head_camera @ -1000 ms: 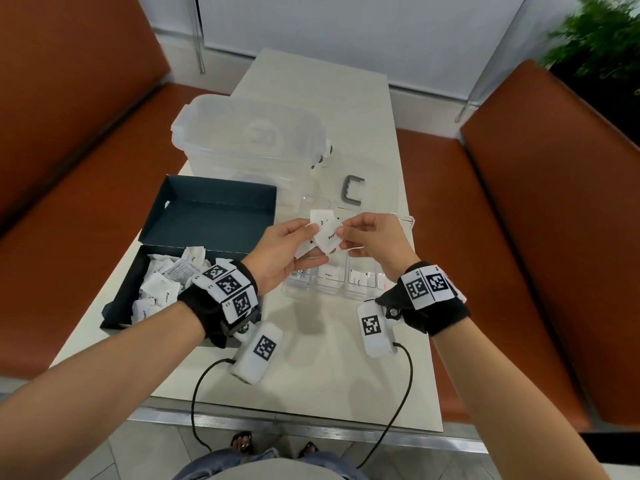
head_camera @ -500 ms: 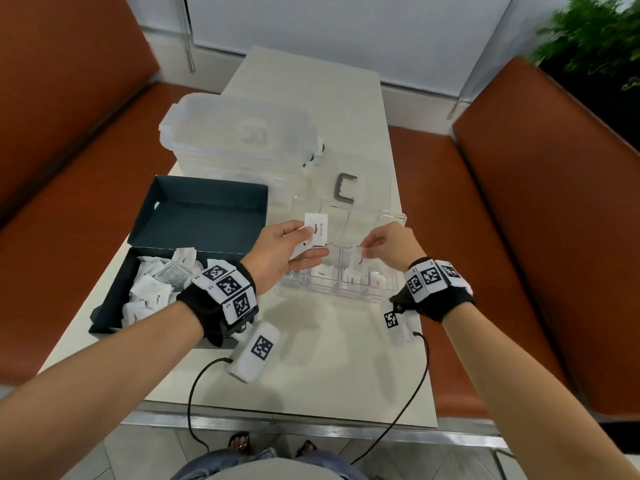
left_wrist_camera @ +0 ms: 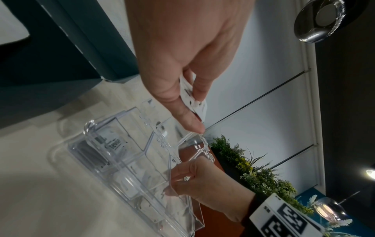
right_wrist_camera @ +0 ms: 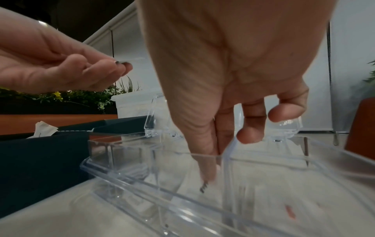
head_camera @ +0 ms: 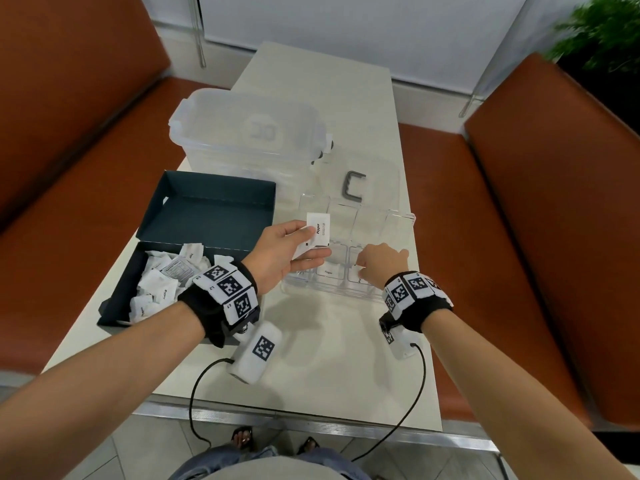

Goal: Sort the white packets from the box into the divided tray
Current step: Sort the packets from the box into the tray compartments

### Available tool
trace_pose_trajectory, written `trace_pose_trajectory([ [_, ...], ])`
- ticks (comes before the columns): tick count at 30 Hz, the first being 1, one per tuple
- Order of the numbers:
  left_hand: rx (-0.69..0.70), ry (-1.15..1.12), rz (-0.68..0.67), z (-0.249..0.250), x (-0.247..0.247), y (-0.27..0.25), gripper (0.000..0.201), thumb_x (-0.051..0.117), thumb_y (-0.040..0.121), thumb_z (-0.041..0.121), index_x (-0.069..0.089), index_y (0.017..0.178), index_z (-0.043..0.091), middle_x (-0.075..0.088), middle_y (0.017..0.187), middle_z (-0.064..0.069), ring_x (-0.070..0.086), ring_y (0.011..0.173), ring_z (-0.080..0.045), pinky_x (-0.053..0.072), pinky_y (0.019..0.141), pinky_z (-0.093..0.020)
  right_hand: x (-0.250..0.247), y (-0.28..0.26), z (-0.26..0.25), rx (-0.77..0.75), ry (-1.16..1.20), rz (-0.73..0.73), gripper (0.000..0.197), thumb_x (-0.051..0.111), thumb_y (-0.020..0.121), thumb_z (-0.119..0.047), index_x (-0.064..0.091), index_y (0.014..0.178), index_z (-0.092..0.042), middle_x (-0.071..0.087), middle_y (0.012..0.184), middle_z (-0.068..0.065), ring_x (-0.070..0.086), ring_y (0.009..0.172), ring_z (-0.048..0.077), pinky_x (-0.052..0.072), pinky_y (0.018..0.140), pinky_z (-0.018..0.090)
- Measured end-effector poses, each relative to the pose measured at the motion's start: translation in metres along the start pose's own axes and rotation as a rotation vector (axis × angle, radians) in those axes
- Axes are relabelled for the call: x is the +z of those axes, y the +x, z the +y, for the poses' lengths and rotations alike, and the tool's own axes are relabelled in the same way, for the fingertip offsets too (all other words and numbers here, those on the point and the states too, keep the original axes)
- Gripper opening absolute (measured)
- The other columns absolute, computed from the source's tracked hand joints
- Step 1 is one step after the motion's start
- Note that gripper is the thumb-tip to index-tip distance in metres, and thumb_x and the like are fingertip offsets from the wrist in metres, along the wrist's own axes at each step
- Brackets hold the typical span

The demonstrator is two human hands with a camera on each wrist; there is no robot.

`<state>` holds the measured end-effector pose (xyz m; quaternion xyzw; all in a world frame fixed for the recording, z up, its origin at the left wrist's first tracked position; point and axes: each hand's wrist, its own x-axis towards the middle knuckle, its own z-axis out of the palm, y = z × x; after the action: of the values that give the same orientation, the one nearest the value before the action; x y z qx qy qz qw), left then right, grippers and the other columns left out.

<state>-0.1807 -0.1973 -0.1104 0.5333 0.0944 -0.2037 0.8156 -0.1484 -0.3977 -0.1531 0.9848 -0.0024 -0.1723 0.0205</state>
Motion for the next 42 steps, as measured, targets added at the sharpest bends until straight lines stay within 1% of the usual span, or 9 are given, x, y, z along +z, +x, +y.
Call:
trace_pose_trajectory([
  [9, -0.002, 0.0, -0.011, 0.001, 0.0, -0.001, 0.011, 0.055, 0.098, 0.011, 0.062, 0.104, 0.006, 0.067, 0.11, -0.013, 0.072, 0.094, -0.032, 0.06, 0.079, -0.036, 0.005, 0.003, 0.0, -0.021, -0.006, -0.045, 0.041, 0.047, 0.089, -0.022, 0.057, 0.121, -0.046, 0.063, 0.114, -0.008, 0.055, 0.11, 0.022, 0.026, 0.095, 0.045],
  [22, -0.008, 0.049, -0.009, 0.003, -0.002, -0.005, 0.022, 0.056, 0.097, 0.011, 0.061, 0.117, 0.005, 0.065, 0.118, -0.015, 0.073, 0.092, -0.03, 0.059, 0.064, -0.026, 0.0, -0.004, 0.001, -0.033, 0.039, 0.03, 0.043, 0.043, 0.091, -0.017, 0.057, 0.123, -0.041, 0.062, 0.119, -0.009, 0.055, 0.11, 0.02, 0.026, 0.096, 0.044],
  [24, -0.002, 0.08, 0.004, 0.004, -0.003, -0.005, 0.025, 0.058, 0.096, 0.011, 0.061, 0.121, 0.006, 0.066, 0.116, -0.014, 0.073, 0.091, -0.029, 0.058, 0.061, -0.024, -0.012, -0.01, 0.002, -0.056, 0.211, 0.178, 0.036, 0.043, 0.093, -0.016, 0.063, 0.117, -0.033, 0.065, 0.116, -0.004, 0.06, 0.097, 0.02, 0.037, 0.094, 0.039],
  [26, 0.013, 0.135, 0.007, 0.003, -0.003, -0.004, 0.023, 0.061, 0.095, 0.011, 0.063, 0.118, 0.009, 0.069, 0.111, -0.014, 0.074, 0.087, -0.026, 0.058, 0.061, -0.023, -0.026, -0.019, -0.002, -0.13, 0.528, 0.332, 0.028, 0.048, 0.095, -0.018, 0.068, 0.112, -0.026, 0.069, 0.107, -0.002, 0.061, 0.077, 0.013, 0.048, 0.081, 0.019],
  [28, 0.032, 0.19, -0.011, 0.001, -0.002, -0.005, 0.021, 0.064, 0.093, 0.012, 0.065, 0.115, 0.011, 0.073, 0.103, -0.012, 0.074, 0.082, -0.021, 0.056, 0.06, -0.02, -0.042, -0.031, -0.01, -0.2, 0.782, 0.424, 0.023, 0.054, 0.094, -0.029, 0.068, 0.113, -0.028, 0.068, 0.094, -0.008, 0.059, 0.069, 0.003, 0.042, 0.064, 0.003],
  [31, 0.044, 0.221, -0.039, -0.001, 0.003, -0.005, 0.02, 0.064, 0.093, 0.016, 0.065, 0.113, 0.013, 0.073, 0.094, -0.005, 0.073, 0.078, -0.016, 0.054, 0.061, -0.018, -0.055, -0.042, -0.022, -0.267, 0.916, 0.334, 0.023, 0.063, 0.088, -0.037, 0.068, 0.11, -0.031, 0.069, 0.085, -0.01, 0.064, 0.069, 0.002, 0.049, 0.067, 0.014],
  [35, -0.011, 0.124, -0.038, 0.002, 0.007, -0.004, 0.026, 0.049, 0.102, 0.024, 0.066, 0.114, 0.008, 0.071, 0.107, -0.013, 0.072, 0.081, -0.018, 0.056, 0.064, -0.022, -0.056, -0.047, -0.022, -0.209, 1.054, 0.349, 0.008, 0.067, 0.086, -0.011, 0.073, 0.091, -0.014, 0.067, 0.068, -0.002, 0.059, 0.052, 0.001, 0.051, 0.059, 0.018],
  [39, -0.052, -0.017, -0.024, 0.006, 0.007, -0.005, 0.041, 0.042, 0.103, 0.038, 0.066, 0.114, 0.008, 0.073, 0.105, -0.014, 0.071, 0.089, -0.021, 0.058, 0.067, -0.025, -0.06, -0.053, -0.019, -0.14, 1.46, 0.247, 0.007, 0.064, 0.088, -0.002, 0.069, 0.093, -0.002, 0.065, 0.07, 0.008, 0.059, 0.054, 0.009, 0.052, 0.057, 0.021],
  [42, -0.07, -0.044, -0.003, 0.005, 0.008, -0.004, 0.048, 0.041, 0.1, 0.048, 0.064, 0.112, 0.008, 0.071, 0.101, -0.012, 0.069, 0.092, -0.021, 0.058, 0.071, -0.028, -0.058, -0.059, -0.03, -0.177, 1.517, 0.14, 0.01, 0.065, 0.087, 0.0, 0.067, 0.096, 0.003, 0.066, 0.073, 0.014, 0.061, 0.056, 0.013, 0.054, 0.057, 0.022],
])
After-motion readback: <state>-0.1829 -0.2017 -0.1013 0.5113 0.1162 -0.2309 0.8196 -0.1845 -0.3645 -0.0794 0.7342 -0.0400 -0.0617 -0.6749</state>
